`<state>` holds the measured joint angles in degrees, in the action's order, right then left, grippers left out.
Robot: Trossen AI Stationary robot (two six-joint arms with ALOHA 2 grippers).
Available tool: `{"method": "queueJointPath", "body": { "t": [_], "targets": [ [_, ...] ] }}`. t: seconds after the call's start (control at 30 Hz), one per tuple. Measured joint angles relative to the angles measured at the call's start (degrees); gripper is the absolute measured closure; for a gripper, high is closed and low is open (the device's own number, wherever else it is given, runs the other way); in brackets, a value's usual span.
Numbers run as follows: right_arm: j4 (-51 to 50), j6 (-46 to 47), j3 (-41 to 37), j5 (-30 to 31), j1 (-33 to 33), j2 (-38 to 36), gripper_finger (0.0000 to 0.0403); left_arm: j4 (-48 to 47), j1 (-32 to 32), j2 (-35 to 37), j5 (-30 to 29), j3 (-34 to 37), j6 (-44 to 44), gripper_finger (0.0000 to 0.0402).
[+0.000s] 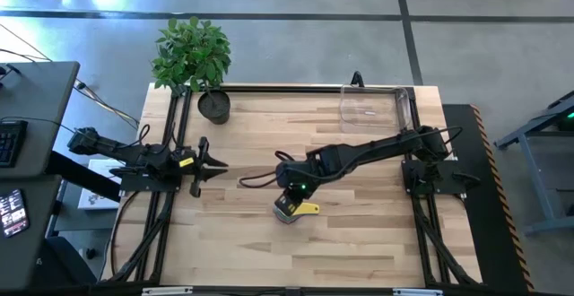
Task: Nest measuring cups in basket
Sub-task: Put the nested measuring cups into the transparent bin
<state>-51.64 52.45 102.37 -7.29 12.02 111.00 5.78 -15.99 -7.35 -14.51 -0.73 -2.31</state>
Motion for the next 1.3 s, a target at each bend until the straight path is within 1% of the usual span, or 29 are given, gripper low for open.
{"method": "queueJointPath", "body": {
  "t": [0.23, 0.47, 0.6, 0.7, 1.1, 1.3],
  "targets": [
    [0.0, -0.02, 0.0, 0.0, 0.32, 0.0, 0.0336, -1.66, 0.0, -0.01, 0.82, 0.0, -3.5, 0.0342],
    [0.01, -3.03, 0.0, 0.19, 0.41, 0.0, 0.0335, -3.13, 0.0, -0.13, 0.84, 0.0, -2.13, 0.0342],
    [0.02, -4.67, 0.0, 0.5, 0.65, 0.0, 0.0325, -3.16, 0.0, -0.13, 0.84, 0.0, -2.07, 0.0342],
    [0.04, -6.6, 0.0, 1.17, 0.8, 0.0, 0.0307, -3.15, 0.0, -0.13, 0.84, 0.0, -2.09, 0.0342],
    [0.02, -16.67, 0.0, 1.07, 0.8, 0.0, 0.0211, -3.17, 0.0, -0.13, 0.84, 0.0, -2.07, 0.0342],
    [0.02, -21.72, 0.0, 0.13, 0.8, 0.0, 0.018, -3.15, 0.0, -0.13, 0.84, 0.0, -2.05, 0.0342]
  ]
}}
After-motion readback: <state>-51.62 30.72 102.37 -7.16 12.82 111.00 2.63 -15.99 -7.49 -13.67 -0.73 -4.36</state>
